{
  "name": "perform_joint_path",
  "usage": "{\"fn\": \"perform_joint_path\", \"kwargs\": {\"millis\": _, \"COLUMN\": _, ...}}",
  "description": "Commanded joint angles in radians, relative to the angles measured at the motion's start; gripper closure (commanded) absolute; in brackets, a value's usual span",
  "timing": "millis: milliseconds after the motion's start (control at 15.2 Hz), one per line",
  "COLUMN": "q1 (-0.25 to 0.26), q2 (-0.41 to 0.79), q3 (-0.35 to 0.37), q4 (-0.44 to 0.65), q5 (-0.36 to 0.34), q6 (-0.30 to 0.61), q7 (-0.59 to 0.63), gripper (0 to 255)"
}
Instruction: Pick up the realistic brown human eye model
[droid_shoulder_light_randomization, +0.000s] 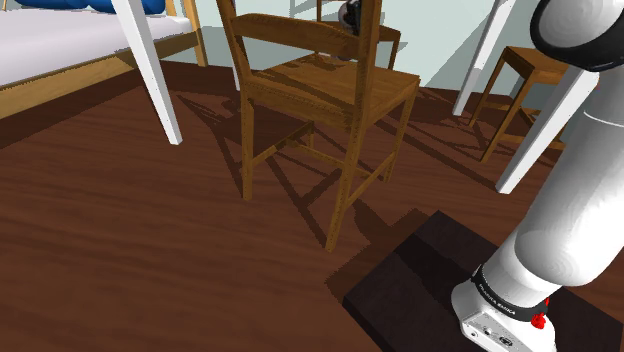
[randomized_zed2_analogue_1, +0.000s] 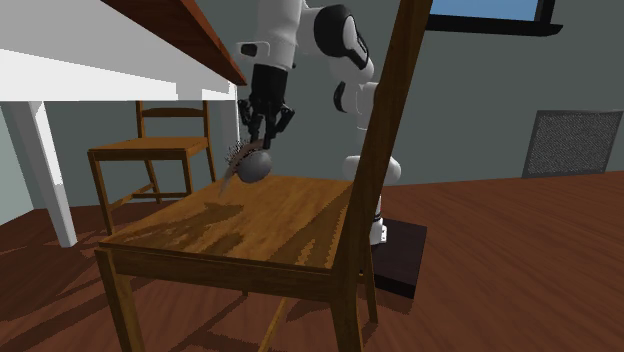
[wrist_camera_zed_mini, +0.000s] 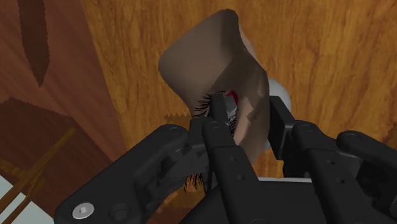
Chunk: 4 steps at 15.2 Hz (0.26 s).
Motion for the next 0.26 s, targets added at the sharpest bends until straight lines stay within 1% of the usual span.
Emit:
{"fn": "perform_joint_path", "kwargs": {"millis": 0, "q1": -0.003, "q2": 0.02, "q3": -0.002, "q4": 0.061, "q5": 0.001, "q6": -0.033, "q7": -0.006, "gripper": 255}}
{"fn": "perform_joint_path", "kwargs": {"millis": 66, "q1": -0.004, "q2": 0.031, "q3": -0.003, "q4": 0.091, "q5": 0.002, "q6": -0.051, "q7": -0.009, "gripper": 255}}
{"fn": "perform_joint_path", "kwargs": {"millis": 198, "q1": -0.004, "q2": 0.032, "q3": -0.003, "q4": 0.095, "q5": 0.002, "q6": -0.054, "q7": -0.009, "gripper": 255}}
